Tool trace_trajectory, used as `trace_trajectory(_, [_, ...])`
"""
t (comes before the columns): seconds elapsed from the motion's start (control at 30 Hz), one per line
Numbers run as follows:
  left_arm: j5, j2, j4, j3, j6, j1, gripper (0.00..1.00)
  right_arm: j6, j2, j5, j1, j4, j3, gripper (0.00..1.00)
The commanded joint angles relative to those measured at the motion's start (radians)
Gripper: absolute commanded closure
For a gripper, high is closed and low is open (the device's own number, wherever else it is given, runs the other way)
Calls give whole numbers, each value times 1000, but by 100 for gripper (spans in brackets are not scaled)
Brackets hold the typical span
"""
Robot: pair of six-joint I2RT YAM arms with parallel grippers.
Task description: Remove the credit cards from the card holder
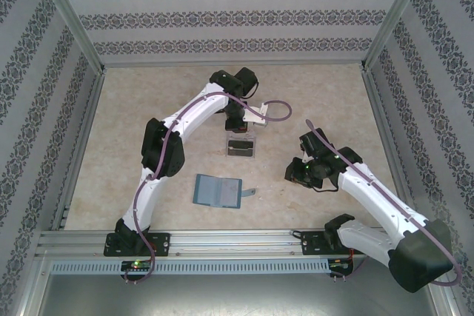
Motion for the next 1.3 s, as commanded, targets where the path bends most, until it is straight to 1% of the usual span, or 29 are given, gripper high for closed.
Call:
trace_trajectory(0.0, [-24, 25, -83, 29, 26, 12, 100, -19, 5, -16, -14, 6, -7, 70])
trace_trajectory(0.3, [-17, 30, -134, 76, 39, 11, 100, -16, 0, -19, -15, 10, -12, 70])
trace_trajectory(0.43, [-12, 68, -180, 90, 45, -1, 100, -15, 0, -23, -15, 14, -18, 70])
trace_trajectory(0.57, [-31, 124, -225, 145, 25, -5, 99, -15, 1, -23, -15, 16, -16, 70])
trace_trajectory(0.6, [-36, 130, -225, 155, 19, -5, 97, -15, 1, -26, -14, 14, -15, 70])
trace_trajectory(0.73, [-85, 117, -170, 180, -8, -6, 77, -15, 1, -24, -15, 11, -10, 70])
trace_trajectory(0.77, [-104, 104, -137, 180, -24, -6, 72, -15, -1, -25, -16, 10, -10, 70])
trace_trajectory(0.8, [-125, 93, -107, 178, -40, -6, 70, -14, 0, -26, -16, 9, -9, 70])
trace_trajectory(0.93, [-204, 42, 25, 166, -140, -6, 69, -3, -6, -31, -13, 19, -10, 70])
trace_trajectory(1.03, [-235, -8, 89, 133, -232, -7, 69, 10, -9, -43, -4, 35, -10, 71])
trace_trajectory(1.1, [-240, -43, 121, 98, -307, -6, 69, 23, -9, -49, 9, 49, -10, 71])
trace_trajectory(1.2, [-213, -110, 162, 12, -415, -6, 69, 46, 0, -63, 36, 85, -10, 71])
trace_trajectory(1.27, [-195, -178, 221, -94, -484, -6, 70, 61, 13, -59, 62, 101, -5, 71])
